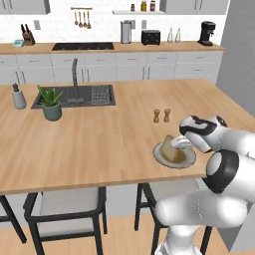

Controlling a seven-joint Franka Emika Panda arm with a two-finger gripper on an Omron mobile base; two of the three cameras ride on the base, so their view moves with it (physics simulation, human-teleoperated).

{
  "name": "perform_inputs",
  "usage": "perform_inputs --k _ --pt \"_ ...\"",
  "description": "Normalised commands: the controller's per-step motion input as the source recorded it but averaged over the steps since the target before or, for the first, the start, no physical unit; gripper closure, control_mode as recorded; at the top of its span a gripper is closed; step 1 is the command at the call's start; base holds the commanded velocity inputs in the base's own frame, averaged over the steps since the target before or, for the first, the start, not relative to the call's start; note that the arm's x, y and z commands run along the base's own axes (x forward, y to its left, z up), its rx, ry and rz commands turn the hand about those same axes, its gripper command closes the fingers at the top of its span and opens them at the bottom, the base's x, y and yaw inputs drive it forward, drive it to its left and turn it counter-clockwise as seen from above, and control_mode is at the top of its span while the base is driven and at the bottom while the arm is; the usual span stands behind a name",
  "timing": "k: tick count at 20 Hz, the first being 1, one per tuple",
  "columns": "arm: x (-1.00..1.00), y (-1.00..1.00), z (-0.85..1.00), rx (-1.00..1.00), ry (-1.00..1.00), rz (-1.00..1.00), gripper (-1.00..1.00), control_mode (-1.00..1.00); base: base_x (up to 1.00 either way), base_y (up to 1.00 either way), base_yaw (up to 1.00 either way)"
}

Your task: Start the toaster. Once the lever pops up, take the bread to the plate on the dining counter.

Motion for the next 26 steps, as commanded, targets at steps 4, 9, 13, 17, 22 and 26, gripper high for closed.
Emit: perform_inputs --k 4,9,13,17,22,26 --pt "0.43 -0.01 -0.23 0.0 0.0 0.0 1.0 -1.0 0.0 0.0 0.0" --pt "0.25 -0.07 -0.27 0.0 0.0 0.0 1.0 -1.0 0.0 0.0 0.0" --pt "-0.18 -0.02 -0.33 0.0 0.0 0.0 1.0 -1.0 0.0 0.0 0.0" --pt "-0.29 -0.11 -0.09 -0.01 0.0 0.0 -1.0 -1.0 0.0 0.0 0.0" --pt "0.0 -0.31 0.02 -0.03 0.06 -0.01 -1.0 -1.0 0.0 0.0 0.0" --pt "0.0 -0.16 0.08 -0.09 0.12 -0.01 -1.0 -1.0 0.0 0.0 0.0"
